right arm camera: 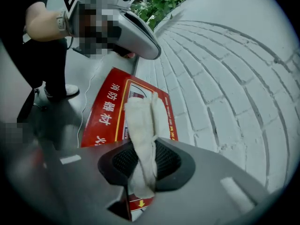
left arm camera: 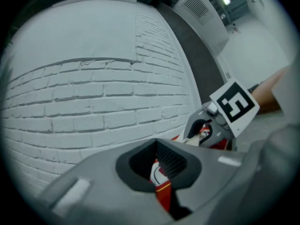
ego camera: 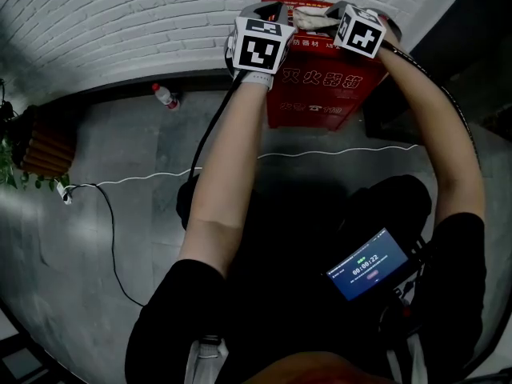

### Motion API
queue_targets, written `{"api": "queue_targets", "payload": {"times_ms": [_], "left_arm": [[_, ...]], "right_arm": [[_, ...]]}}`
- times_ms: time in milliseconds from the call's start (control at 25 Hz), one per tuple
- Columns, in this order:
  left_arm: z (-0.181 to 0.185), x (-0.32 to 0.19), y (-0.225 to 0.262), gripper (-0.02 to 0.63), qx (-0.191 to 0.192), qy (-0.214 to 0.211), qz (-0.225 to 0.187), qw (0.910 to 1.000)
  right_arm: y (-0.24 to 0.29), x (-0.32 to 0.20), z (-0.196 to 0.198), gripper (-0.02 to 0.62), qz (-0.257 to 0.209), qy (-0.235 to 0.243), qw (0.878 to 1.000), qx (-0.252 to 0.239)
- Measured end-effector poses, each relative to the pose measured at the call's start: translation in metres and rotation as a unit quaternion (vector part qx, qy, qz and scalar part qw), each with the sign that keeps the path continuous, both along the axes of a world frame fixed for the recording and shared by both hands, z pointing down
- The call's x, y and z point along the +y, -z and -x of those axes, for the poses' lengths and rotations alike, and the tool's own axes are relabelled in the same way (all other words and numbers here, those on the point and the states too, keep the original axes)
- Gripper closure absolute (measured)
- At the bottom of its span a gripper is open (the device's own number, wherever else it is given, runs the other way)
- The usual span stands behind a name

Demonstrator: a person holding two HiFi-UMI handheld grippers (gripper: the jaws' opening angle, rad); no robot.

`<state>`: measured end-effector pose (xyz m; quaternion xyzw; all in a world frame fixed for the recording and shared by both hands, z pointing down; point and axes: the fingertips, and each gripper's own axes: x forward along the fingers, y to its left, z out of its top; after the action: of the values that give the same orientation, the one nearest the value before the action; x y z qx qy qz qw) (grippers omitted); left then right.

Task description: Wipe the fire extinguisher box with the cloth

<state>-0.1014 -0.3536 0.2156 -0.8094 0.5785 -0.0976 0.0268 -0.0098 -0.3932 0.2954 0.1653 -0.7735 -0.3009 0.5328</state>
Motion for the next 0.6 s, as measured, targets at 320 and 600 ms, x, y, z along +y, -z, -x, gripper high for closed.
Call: {"api": "queue_targets", "payload": {"times_ms": [320,600], "left_arm": [[0.007,0.033,-0.012,0.603,-0.003,-0.016,0.004,0.9999],[0.02,0.038,-0.001,0.603,-0.007,0.012,0.001,0.9999]], "right_arm": [[-0.013,0.064,0.011,0.511,0.005,0.023,1.0,0.015],[-0.006,0.102,0.005,0.511,0.021,0.048,0.998,0.02]]}}
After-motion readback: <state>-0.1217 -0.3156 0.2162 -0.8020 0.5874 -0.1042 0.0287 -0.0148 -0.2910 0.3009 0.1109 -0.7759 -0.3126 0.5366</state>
